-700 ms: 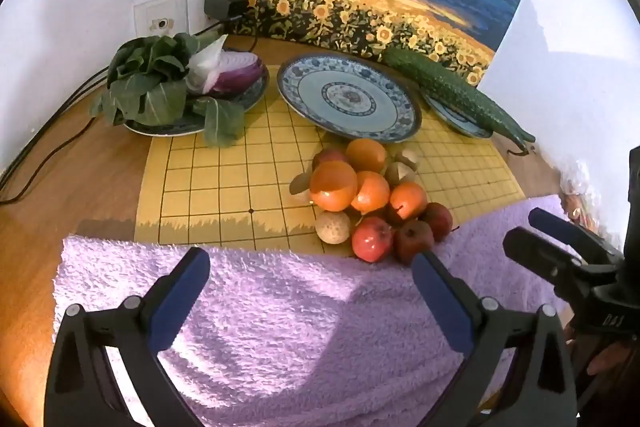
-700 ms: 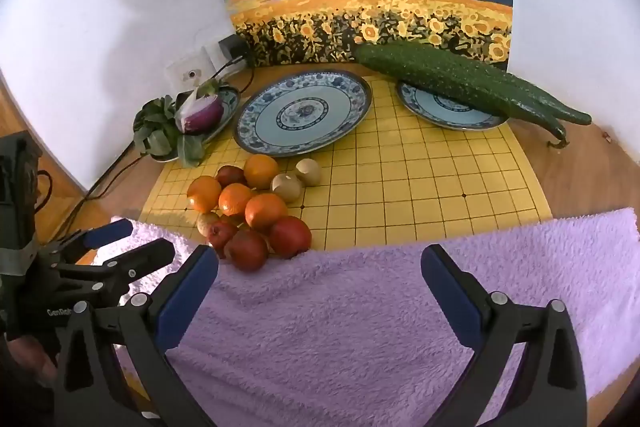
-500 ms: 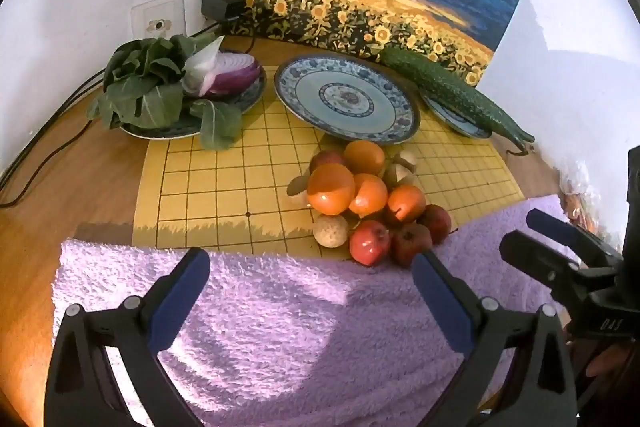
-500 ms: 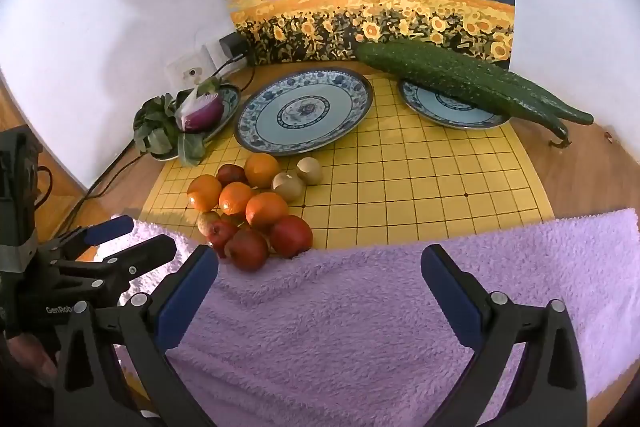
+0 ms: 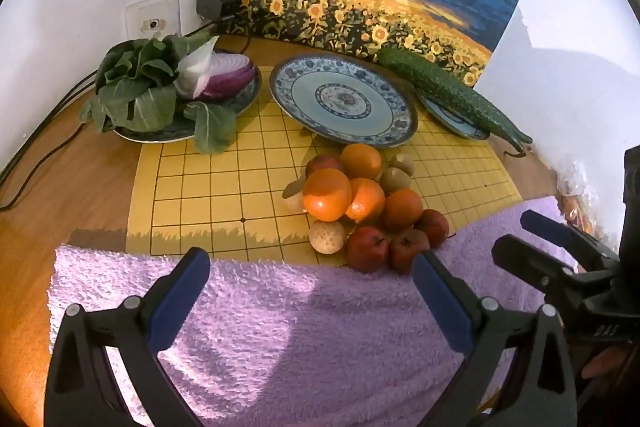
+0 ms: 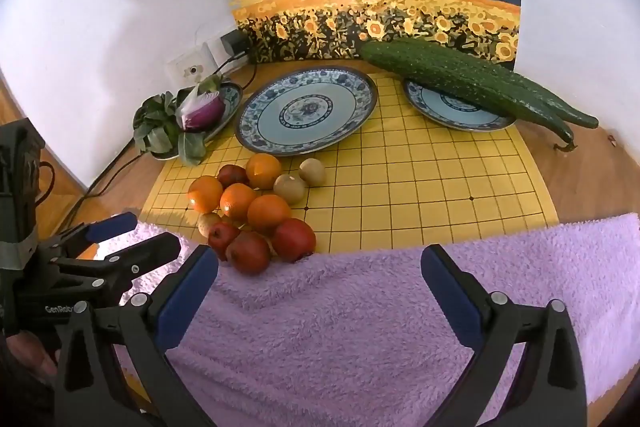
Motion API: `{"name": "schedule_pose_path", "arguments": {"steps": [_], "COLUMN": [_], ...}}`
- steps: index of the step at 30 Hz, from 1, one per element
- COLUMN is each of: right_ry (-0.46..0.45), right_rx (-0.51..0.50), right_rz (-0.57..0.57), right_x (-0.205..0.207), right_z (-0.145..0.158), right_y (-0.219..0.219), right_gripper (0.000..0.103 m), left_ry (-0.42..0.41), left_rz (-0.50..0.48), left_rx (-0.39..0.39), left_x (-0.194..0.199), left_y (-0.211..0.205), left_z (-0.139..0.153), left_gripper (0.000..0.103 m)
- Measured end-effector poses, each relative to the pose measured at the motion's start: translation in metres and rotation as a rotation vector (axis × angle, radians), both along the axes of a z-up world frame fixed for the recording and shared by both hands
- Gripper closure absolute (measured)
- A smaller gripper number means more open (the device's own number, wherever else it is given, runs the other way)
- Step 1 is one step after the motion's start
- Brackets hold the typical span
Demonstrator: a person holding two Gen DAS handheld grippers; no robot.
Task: Organize fruits
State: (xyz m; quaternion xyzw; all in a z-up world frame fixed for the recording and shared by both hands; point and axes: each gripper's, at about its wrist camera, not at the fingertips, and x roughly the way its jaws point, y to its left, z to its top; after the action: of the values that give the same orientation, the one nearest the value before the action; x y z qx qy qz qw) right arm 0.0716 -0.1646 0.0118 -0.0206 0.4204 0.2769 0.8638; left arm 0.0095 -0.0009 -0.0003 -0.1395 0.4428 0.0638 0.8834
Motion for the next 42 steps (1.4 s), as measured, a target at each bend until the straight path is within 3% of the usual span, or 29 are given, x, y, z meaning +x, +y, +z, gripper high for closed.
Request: {"name": "schedule_pose_path", "arguments": {"steps": [42], "right_ry": [0.012], "right_rx": [0.001], "right_rz": [-0.005], "right_x": [0.016], "right_z": [0.007], "right_y": [-0.001], "right_gripper": [0.000], "left_ry": [-0.007], "left_rz": [-0.054], "left_rx": [-0.027], "left_x": [0.021], "left_y": [0.004], "left_z": [0.001], "left_gripper": [0.000]}}
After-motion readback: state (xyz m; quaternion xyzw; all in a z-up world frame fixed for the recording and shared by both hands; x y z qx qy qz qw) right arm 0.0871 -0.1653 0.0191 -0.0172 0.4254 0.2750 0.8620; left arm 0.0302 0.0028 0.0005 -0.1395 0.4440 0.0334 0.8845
